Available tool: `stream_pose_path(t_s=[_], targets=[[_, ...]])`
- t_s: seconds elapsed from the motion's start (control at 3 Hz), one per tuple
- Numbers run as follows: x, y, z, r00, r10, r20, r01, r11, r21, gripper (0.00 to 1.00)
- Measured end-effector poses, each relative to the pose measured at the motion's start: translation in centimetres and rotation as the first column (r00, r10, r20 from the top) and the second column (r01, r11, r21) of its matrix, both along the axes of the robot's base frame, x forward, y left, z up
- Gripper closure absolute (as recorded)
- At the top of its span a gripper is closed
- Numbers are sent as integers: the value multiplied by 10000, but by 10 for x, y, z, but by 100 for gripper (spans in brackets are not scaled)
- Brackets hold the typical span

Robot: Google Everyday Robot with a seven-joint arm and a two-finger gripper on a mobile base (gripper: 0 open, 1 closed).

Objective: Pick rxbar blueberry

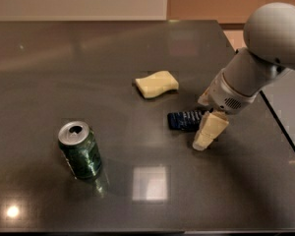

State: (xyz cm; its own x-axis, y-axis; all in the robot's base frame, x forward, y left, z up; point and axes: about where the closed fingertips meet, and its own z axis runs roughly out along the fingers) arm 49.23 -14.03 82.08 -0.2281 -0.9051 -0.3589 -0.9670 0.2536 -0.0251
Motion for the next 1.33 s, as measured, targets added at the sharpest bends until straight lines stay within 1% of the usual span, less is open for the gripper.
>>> stream_pose_path(t_s=[0.33,1.0,1.33], targets=[[4,1,-3,9999,47,-123,-47,10000,34,41],[5,2,4,9999,56,-157,-55,10000,58,87],[4,8,25,9998,164,-113,-158,9987,493,100]])
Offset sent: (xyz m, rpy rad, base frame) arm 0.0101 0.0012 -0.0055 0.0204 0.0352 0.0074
